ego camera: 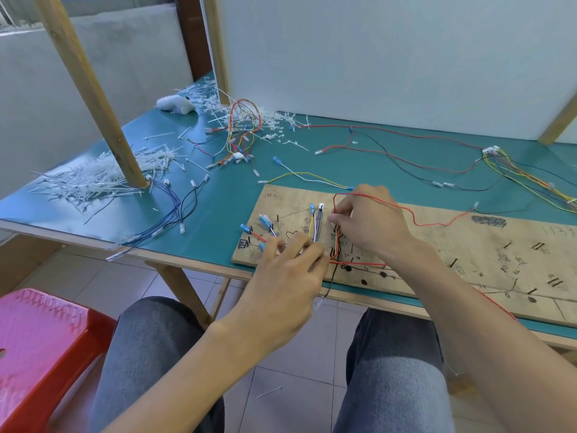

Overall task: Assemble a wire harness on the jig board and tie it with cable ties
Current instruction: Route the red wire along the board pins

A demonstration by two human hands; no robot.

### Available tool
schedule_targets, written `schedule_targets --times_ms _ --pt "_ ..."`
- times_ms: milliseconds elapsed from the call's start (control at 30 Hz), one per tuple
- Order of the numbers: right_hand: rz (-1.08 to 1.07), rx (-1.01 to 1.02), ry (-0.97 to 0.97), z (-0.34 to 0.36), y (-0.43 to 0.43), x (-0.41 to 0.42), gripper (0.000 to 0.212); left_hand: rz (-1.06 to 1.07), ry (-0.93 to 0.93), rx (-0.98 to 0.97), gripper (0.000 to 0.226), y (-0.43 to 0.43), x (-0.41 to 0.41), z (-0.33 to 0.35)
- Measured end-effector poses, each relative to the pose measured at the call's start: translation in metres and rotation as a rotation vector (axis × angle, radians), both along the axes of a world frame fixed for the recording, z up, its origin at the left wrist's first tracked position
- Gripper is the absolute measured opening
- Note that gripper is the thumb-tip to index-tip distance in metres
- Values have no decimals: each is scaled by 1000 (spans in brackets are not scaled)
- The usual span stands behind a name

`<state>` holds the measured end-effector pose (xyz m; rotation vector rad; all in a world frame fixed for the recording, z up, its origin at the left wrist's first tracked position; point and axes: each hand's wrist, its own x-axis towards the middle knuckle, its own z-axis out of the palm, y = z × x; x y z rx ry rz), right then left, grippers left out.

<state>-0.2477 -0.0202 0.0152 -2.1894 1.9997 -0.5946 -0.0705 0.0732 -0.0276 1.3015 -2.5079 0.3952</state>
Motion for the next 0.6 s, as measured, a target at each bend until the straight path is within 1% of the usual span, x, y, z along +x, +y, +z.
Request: schedule_targets --times_ms 67,133,267,333,400,433,500,567,600 --pt "-18 81 -21 5 -2 -1 13 2 10 0 48 0 -1 0" --pt "-30 96 32 7 -1 4 12 5 12 0 48 0 -2 1" --pt "-10 -24 224 5 18 27 7 3 1 15 39 0 -1 3" --pt "29 -81 269 0 31 32 15 2 -2 31 31 0 0 3" --pt "68 -118 302 -8 42 28 18 6 3 43 25 1 1 3" --pt "83 -127 303 -12 47 23 21 9 10 48 26 1 1 3" --pt "112 -129 228 -19 56 11 24 17 28 59 33 2 1 2" --pt "149 -177 107 -23 67 1 19 26 36 71 39 4 1 2" --pt "168 -210 80 -25 72 -3 16 31 39 77 39 4 1 2"
